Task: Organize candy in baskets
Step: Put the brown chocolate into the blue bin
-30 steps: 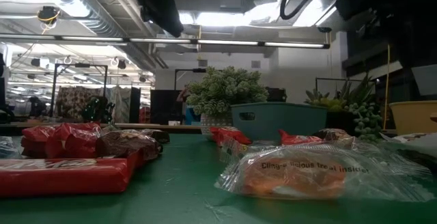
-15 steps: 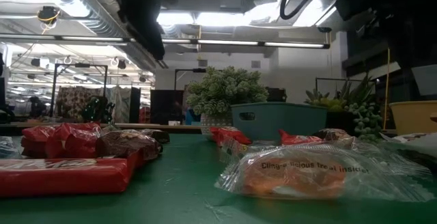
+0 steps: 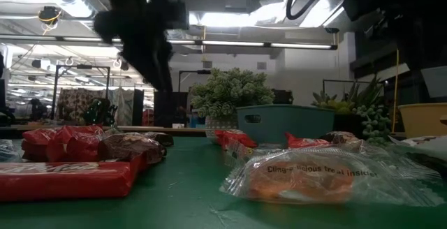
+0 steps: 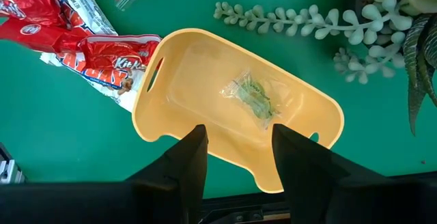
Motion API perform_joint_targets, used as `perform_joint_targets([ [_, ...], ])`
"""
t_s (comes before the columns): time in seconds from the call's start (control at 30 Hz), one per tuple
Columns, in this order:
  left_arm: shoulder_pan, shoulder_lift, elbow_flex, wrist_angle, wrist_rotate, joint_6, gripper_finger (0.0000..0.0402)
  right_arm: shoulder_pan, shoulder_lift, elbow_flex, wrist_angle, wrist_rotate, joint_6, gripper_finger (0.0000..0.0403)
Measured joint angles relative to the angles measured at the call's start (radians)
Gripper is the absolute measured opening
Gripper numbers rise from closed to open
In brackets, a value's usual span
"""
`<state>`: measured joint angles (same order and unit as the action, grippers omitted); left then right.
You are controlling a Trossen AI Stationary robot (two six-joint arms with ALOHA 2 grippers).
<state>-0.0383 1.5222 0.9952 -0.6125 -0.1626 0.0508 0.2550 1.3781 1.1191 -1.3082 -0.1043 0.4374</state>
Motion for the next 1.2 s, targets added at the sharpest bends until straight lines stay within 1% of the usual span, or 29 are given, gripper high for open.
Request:
perform_joint_targets([
  [0.13, 0.001, 0.041, -0.027, 0.004, 0.0, 0.095, 0.0221, 0.0, 0.0, 0.0, 0.0, 0.0, 0.0, 0.0166],
  [0.37, 0.003, 0.123, -0.038, 0.025, 0.0, 0.242, 0.022, 0.0, 0.0, 0.0, 0.001, 0.009, 0.0, 0.0166],
  [0.47, 0.004, 0.169, -0.038, 0.051, -0.008, 0.279, 0.0219, 0.0, 0.0, 0.0, 0.001, 0.009, 0.0, 0.0166],
  [0.63, 0.025, 0.232, -0.034, 0.092, 0.003, 0.276, 0.0219, 0.0, 0.0, 0.0, 0.002, 0.01, 0.0, 0.0166],
  [0.8, 0.039, 0.249, -0.033, 0.093, 0.033, 0.273, 0.0214, 0.0, 0.0, 0.0, 0.002, 0.01, 0.0, 0.0166],
  [0.97, 0.039, 0.23, -0.035, 0.092, 0.036, 0.259, 0.0181, 0.0, 0.0, 0.0, 0.006, 0.011, 0.0, 0.0166],
  [1.1, 0.039, 0.233, -0.02, 0.078, 0.052, 0.185, 0.0148, 0.0, 0.0, 0.0, 0.006, 0.012, 0.0, 0.0166],
  [1.2, 0.038, 0.235, -0.005, 0.087, 0.067, 0.143, 0.0131, 0.0, 0.0, 0.0, 0.006, 0.012, 0.0, 0.0166],
])
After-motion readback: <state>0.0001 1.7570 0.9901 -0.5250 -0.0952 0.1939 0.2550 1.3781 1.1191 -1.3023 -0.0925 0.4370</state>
